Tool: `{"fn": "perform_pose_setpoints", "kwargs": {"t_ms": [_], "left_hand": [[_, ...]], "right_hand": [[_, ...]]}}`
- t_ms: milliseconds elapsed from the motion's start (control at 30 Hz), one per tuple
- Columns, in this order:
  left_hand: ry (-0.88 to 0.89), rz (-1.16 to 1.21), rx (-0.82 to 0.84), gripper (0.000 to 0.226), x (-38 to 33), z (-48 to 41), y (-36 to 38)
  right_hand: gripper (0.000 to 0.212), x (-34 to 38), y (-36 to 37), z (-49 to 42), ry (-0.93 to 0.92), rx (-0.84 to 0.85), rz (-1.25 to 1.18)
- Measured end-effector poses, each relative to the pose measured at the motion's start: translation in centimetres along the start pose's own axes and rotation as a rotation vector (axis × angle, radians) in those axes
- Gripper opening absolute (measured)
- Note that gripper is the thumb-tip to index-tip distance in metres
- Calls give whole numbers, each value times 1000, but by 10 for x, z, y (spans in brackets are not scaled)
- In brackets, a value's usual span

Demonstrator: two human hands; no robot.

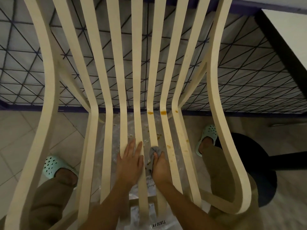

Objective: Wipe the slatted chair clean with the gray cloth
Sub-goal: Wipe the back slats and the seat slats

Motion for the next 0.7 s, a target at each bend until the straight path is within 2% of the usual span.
{"fn": "perform_pose_setpoints", "kwargs": {"t_ms": [167, 267, 367, 500, 600, 700], "left_hand": [[-6, 17, 11, 56, 2, -1, 7], [-9, 17, 25, 56, 3, 0, 7], [-1, 27, 42, 56, 3, 1, 8], [-6, 40, 66, 55, 2, 1, 4], [-1, 70, 77, 56, 1, 1, 0], [-14, 49, 48, 54, 1, 1, -2]], "right_hand": [[31, 10, 14, -42, 38, -28, -123], [35, 27, 24, -61, -60, 24, -155], [26, 46, 26, -79, -130, 52, -158], [29, 71, 31, -110, -205, 63, -190], [21, 90, 37, -128, -168, 33, -282], [24, 102, 44, -155, -113, 14, -336]]}}
Point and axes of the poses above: each hand's wrist, its own z-axis away from the middle knuckle, its own y-axis out of the palm, x = y × z, the point moved 3 cm from there along -z, towards the middle knuckle, and after that the axes turned 11 degrees about -z, right-handed, at the moved point
